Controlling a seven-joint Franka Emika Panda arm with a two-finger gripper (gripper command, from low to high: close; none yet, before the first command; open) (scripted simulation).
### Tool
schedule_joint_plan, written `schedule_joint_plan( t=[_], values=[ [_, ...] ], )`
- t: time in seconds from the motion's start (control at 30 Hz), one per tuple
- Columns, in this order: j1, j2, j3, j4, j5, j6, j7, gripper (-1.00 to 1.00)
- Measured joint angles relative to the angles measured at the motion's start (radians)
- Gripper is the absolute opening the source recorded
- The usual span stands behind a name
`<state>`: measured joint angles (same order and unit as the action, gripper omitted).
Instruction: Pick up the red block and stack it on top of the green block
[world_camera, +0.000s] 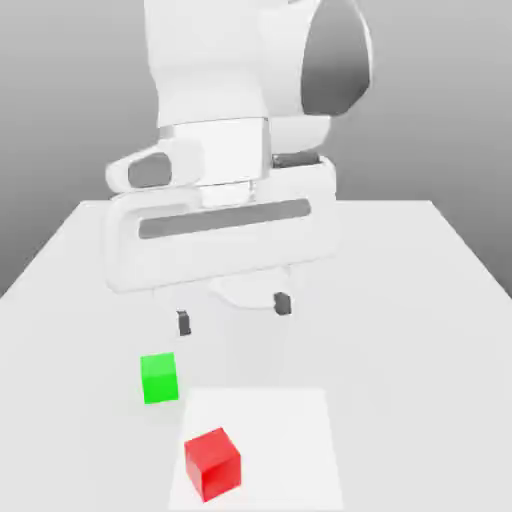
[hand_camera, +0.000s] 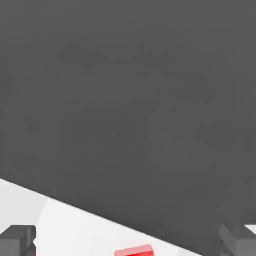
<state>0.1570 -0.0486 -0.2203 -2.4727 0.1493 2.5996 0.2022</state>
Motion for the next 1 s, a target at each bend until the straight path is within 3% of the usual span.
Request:
schedule_joint_plan(
  t=[0.2, 0.37, 0.4, 0.63, 0.8, 1.0],
  values=[
    [-0.02, 0.205, -0.008, -0.05, -0.038, 0.095, -0.111, 0.0],
    [-0.068, 0.384, 0.052, -0.031, 0.03, 0.233, -0.182, 0.0],
    [-0.079, 0.408, 0.065, -0.028, 0.04, 0.252, -0.189, -1.0],
    [-0.08, 0.407, 0.066, -0.028, 0.038, 0.251, -0.188, -1.0],
    [-0.048, 0.249, 0.012, -0.057, -0.05, 0.124, -0.128, -1.0],
    [-0.15, 0.047, -0.072, -0.205, -0.192, 0.071, -0.193, -1.0]
  ],
)
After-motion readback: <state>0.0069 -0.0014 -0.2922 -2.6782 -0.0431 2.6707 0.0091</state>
